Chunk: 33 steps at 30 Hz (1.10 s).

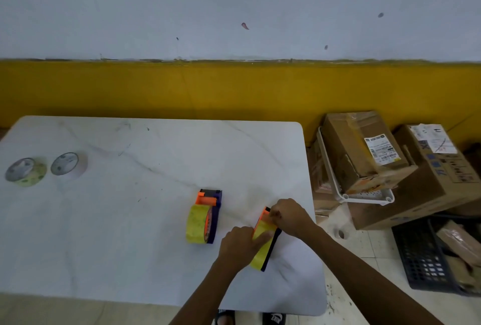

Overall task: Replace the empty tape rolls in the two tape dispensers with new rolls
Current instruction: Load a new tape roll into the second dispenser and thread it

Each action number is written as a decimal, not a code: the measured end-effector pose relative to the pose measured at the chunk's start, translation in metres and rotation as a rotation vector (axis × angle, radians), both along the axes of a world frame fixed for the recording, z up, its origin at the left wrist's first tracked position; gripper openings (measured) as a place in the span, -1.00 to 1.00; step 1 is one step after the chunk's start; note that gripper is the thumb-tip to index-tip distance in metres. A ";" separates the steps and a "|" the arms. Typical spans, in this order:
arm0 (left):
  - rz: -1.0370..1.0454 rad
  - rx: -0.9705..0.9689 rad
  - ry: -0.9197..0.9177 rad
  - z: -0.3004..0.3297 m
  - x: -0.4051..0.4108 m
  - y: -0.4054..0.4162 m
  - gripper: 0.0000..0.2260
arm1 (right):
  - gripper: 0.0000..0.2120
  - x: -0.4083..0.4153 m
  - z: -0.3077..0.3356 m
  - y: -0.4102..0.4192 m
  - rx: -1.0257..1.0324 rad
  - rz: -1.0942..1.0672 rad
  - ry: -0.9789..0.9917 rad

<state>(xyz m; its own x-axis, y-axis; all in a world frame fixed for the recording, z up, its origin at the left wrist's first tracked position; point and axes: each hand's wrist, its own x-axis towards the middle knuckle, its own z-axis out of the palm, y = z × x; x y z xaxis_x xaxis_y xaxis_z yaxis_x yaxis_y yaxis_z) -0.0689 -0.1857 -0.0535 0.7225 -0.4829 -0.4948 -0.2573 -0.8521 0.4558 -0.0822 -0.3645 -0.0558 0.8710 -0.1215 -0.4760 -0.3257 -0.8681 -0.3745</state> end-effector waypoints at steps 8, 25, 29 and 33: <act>-0.057 0.132 -0.080 0.009 -0.006 -0.015 -0.27 | -0.78 0.013 -0.016 0.011 -0.047 -0.160 0.042; -0.194 0.277 0.066 0.014 0.003 0.015 -0.21 | -0.79 0.035 -0.011 -0.071 -0.215 -0.385 -0.122; -0.177 0.239 0.076 0.018 0.003 0.014 -0.48 | -0.80 0.038 -0.010 -0.071 -0.210 -0.399 -0.100; -0.145 0.129 0.039 0.017 0.006 0.023 -0.57 | -0.77 0.023 -0.016 -0.081 -0.149 -0.484 0.015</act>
<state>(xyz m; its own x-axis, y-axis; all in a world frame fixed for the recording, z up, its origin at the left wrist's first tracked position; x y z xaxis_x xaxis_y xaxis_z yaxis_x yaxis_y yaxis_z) -0.0631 -0.1631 -0.0366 0.6292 -0.5113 -0.5854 -0.3656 -0.8593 0.3576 -0.0592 -0.4459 -0.0722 0.6909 -0.5773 -0.4351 -0.7087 -0.6597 -0.2500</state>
